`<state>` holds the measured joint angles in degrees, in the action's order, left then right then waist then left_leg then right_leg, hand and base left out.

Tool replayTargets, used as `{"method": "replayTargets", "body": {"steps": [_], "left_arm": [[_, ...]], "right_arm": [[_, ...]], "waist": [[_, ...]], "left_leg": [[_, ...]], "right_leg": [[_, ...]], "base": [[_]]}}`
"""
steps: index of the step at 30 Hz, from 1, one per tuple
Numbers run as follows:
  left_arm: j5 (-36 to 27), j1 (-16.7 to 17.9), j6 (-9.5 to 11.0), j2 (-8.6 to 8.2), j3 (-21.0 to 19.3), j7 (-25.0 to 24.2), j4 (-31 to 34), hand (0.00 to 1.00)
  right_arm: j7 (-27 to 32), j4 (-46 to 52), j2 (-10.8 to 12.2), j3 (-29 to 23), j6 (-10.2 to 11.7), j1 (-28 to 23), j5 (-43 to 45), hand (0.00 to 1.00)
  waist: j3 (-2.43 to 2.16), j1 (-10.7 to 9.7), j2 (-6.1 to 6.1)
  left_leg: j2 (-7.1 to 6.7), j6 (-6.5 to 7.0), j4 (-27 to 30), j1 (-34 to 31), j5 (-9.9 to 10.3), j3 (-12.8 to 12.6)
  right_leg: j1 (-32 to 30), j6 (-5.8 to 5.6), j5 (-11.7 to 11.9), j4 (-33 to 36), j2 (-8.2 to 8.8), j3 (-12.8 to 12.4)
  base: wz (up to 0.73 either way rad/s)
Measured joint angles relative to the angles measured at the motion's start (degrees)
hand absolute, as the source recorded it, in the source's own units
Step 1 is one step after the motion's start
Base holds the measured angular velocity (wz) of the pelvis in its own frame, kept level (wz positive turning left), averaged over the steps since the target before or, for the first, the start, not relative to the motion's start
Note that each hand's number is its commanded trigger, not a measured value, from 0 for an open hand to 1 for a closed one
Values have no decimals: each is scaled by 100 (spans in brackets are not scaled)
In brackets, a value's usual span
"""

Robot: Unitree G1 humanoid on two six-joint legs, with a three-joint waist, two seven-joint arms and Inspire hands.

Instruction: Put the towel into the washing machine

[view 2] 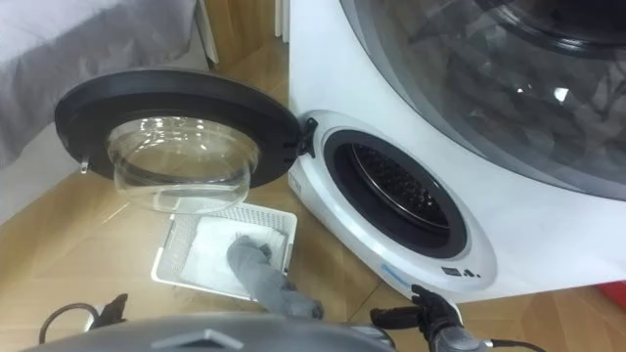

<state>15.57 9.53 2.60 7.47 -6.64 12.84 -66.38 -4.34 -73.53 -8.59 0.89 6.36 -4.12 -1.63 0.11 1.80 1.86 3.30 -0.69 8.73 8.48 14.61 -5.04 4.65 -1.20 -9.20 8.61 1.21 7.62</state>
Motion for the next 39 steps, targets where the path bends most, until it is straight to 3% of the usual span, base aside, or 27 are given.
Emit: {"method": "replayTargets", "body": {"steps": [16, 23, 28, 31, 34, 39], "left_arm": [[29, 1, 5, 10, 9, -12, 90, 0], [29, -14, 167, 11, 24, -3, 125, 0], [31, -82, 173, 30, 270, 4, 293, 0], [33, -350, 176, 25, 576, 6, 272, 0], [39, -603, 220, 25, 821, 25, 198, 0], [315, -951, 252, 31, 1256, 19, 30, 0]], "right_arm": [[-172, 15, -8, 9, -14, -5, -60, 0], [-163, 19, -8, 10, 5, 10, -72, 0], [-72, 53, -19, 64, 10, 63, -33, 0], [12, 40, -68, 345, 10, 193, -68, 0], [44, -52, -68, 470, 8, 385, 6, 0], [30, -90, -52, 673, 0, 654, 16, 0]], "waist": [[-5, -6, -3], [-8, -15, -15], [-20, -25, -45], [4, -24, -117], [-3, -60, -153], [30, -228, -222]], "left_leg": [[8, 0, -3, 11, 0, -43], [8, 0, -2, -49, 0, -54], [9, 0, 79, -286, 0, -58], [8, 2, 101, -392, -1, -61], [10, 3, 143, -524, -2, -105], [0, 25, 230, -869, -21, -128]], "right_leg": [[-2, 2, 1, 3, -14, -61], [-73, 6, 5, 9, -14, -60], [-279, 8, 52, 17, -10, -59], [-373, 9, 87, 12, -7, -58], [-511, 12, 115, 29, -10, -103], [-905, 12, 152, 147, 10, -137]], "base": [[0], [0], [0], [0], [-8], [-5]]}}
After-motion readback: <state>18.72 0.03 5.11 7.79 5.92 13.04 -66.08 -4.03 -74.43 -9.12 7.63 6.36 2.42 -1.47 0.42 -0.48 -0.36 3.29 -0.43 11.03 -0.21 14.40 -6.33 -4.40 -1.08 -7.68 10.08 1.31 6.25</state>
